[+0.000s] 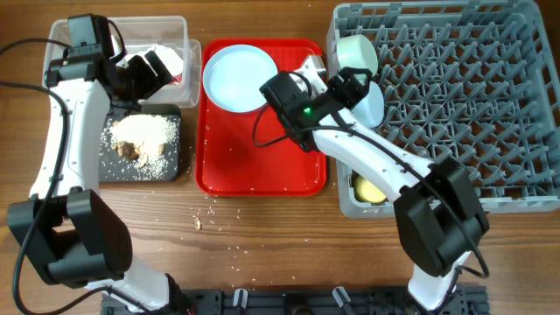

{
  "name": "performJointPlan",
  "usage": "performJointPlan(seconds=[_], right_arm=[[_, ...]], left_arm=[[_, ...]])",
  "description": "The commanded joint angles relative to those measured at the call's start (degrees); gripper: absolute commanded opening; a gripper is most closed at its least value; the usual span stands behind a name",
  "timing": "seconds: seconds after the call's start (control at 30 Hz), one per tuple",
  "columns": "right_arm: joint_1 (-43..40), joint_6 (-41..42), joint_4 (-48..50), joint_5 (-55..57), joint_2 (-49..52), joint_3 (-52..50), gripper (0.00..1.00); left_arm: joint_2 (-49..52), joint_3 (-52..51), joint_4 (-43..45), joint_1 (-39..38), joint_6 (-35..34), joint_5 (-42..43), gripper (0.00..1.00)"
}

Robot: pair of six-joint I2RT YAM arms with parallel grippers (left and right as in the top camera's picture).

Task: Sort waste into correct bins and load items into the dishwasher rack
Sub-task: 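Grasp the light-blue plate with the right gripper and stand it in the rack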

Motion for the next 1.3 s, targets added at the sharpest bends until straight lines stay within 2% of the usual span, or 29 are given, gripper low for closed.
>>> performJointPlan(seconds=[0.0,0.13,0.17,0.2,0.33,0.5,0.6,0.83,1.07,1.1,1.23,1.27], right_arm=[[0.13,-0.57,4.39,-15.43,-6.32,3.41,0.82],[0.11,3.26,15.28,-42.66,-10.29,3.39,0.77],[0.07,4.68,18.62,-49.42,-10.16,3.39,0.74],[-0.15,7.30,21.92,-51.28,-9.40,3.37,0.69],[-2.45,17.77,34.03,-51.49,-2.95,3.37,0.62],[-4.44,29.35,37.53,-54.47,9.53,3.39,0.61],[-5.51,29.90,37.92,-59.25,14.69,3.41,0.60],[-6.54,28.20,37.75,-60.24,19.26,4.46,0.49],[-6.54,24.74,31.69,-61.70,22.03,7.96,0.38],[-6.60,24.30,30.97,-61.72,22.03,7.96,0.33],[-6.58,22.25,28.81,-61.75,21.84,9.05,0.04],[-6.58,21.84,28.41,-61.70,21.75,9.35,0.04]], left_arm=[[-1.31,0.96,0.11,0.17,-0.13,0.11,1.00],[-1.31,0.96,0.11,0.17,-0.13,0.09,1.00],[-1.31,0.96,0.11,0.17,-0.13,0.11,1.00],[-1.31,0.96,0.11,0.17,-0.13,0.11,1.00],[-1.31,0.96,0.11,0.17,-0.13,0.11,1.00],[-1.31,0.96,0.11,0.17,-0.13,0.11,1.00],[-1.31,0.96,0.11,0.17,-0.13,0.09,1.00],[-1.31,0.96,0.11,0.17,-0.13,0.11,1.00],[-1.31,0.96,0.11,0.17,-0.13,0.11,1.00],[-1.31,0.96,0.11,0.17,-0.13,0.11,1.00],[-1.31,0.96,0.11,0.17,-0.13,0.11,1.00],[-1.31,0.96,0.11,0.17,-0.13,0.11,1.00]])
